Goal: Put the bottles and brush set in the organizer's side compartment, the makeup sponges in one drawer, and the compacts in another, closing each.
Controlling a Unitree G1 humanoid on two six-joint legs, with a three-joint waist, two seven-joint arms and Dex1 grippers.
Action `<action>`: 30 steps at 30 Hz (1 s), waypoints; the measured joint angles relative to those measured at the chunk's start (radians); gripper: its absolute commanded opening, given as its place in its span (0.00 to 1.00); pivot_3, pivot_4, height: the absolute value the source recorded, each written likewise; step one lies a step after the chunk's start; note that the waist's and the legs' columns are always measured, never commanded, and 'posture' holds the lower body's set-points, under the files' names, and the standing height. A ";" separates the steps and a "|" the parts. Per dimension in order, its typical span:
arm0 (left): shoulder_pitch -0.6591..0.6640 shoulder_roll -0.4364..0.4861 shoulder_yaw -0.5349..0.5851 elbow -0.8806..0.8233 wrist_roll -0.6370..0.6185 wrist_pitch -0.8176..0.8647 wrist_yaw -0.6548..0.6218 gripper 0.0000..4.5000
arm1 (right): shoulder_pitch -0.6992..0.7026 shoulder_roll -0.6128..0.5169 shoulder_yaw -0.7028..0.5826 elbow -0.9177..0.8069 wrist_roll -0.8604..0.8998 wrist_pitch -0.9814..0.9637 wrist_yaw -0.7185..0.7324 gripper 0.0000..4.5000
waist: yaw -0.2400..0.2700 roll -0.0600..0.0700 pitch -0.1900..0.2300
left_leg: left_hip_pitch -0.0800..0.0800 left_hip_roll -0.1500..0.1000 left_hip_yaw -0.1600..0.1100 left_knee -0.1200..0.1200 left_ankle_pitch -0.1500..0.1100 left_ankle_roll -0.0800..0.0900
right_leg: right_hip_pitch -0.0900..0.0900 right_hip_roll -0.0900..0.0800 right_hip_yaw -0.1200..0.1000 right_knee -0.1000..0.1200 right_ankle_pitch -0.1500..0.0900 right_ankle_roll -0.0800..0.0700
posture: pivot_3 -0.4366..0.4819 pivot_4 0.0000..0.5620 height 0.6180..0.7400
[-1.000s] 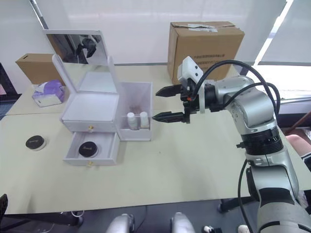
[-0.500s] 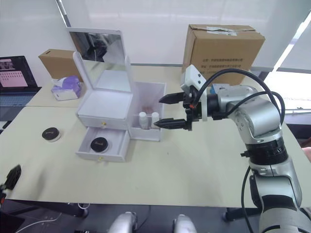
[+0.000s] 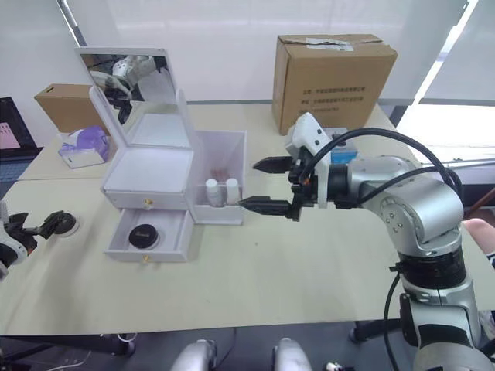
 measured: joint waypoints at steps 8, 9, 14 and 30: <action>-0.194 0.030 -0.103 0.248 0.093 -0.022 -0.008 1.00 | -0.002 0.001 -0.001 -0.002 0.031 0.057 -0.056 1.00 | 0.005 -0.002 0.000 | 0.000 0.000 0.001 0.000 0.000 0.000 | -0.001 0.000 0.002 0.000 0.000 0.001 | 0.48 0.27 1.00; -0.203 0.030 -0.115 0.270 0.100 -0.027 -0.010 1.00 | -0.002 0.001 -0.001 -0.003 0.038 0.058 -0.059 1.00 | 0.005 -0.002 0.000 | 0.000 0.000 0.001 0.000 0.000 0.000 | -0.001 0.000 0.002 0.000 0.000 0.001 | 0.48 0.27 1.00; -0.214 0.030 -0.133 0.347 0.123 -0.038 -0.014 1.00 | -0.003 -0.005 -0.001 -0.004 0.052 0.058 -0.075 1.00 | 0.005 -0.002 0.000 | 0.000 0.000 0.001 0.000 0.000 0.000 | -0.001 0.000 0.002 0.000 0.000 0.001 | 0.48 0.27 1.00; -0.165 0.047 -0.082 0.249 0.048 -0.071 -0.168 0.65 | -0.002 -0.022 0.001 -0.001 0.053 0.056 -0.084 1.00 | 0.013 -0.003 0.001 | -0.002 0.001 0.002 0.000 0.000 0.000 | -0.002 0.000 0.002 0.000 0.001 0.001 | 0.48 0.27 1.00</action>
